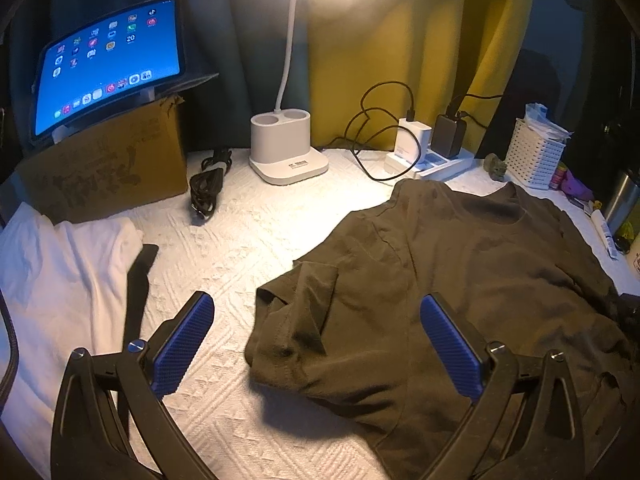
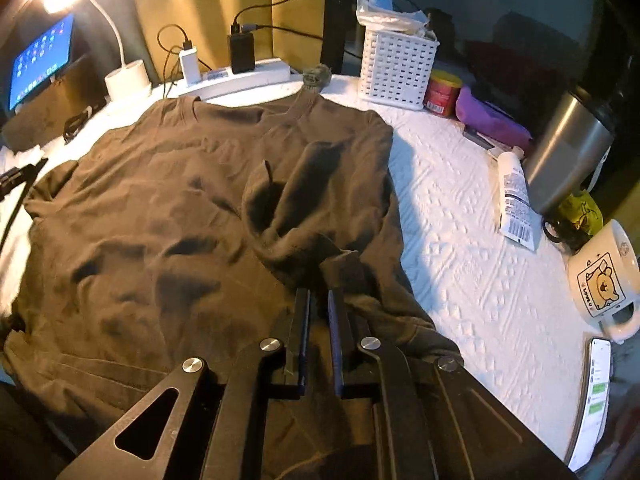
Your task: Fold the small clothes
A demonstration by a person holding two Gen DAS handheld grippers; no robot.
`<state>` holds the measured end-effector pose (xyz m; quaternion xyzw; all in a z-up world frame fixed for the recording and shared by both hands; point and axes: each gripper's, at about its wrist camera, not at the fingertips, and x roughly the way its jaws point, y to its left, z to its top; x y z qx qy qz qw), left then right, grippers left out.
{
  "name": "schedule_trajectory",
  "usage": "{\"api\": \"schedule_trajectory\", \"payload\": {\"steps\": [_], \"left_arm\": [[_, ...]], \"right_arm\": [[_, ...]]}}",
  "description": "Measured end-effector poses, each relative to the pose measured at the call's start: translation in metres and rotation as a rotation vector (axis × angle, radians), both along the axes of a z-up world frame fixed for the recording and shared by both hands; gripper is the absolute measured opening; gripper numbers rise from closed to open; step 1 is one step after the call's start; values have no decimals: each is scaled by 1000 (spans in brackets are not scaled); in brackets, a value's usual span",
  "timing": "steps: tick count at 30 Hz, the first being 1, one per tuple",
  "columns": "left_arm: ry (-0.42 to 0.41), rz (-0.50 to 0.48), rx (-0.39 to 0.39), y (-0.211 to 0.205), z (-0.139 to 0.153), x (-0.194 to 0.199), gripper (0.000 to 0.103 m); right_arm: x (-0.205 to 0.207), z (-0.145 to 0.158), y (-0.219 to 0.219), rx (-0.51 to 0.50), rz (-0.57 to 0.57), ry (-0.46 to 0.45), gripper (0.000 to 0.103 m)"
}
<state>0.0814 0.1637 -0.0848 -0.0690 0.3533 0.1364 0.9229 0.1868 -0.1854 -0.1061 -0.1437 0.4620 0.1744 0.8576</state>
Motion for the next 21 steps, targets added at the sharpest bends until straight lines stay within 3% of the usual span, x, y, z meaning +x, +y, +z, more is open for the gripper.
{"api": "schedule_trajectory", "payload": {"steps": [5,12,21], "left_arm": [[6,24,-13,12,-5,-6,102],[12,38,-12,19,-8,-7,102],[23,30,-20,12,-12,0,102]], "right_arm": [[-14,6,8,43,35,24,9],[-1,15,-1,-67,-100,-71,10],[28,-12,2,-172,-69,-4,10]]}}
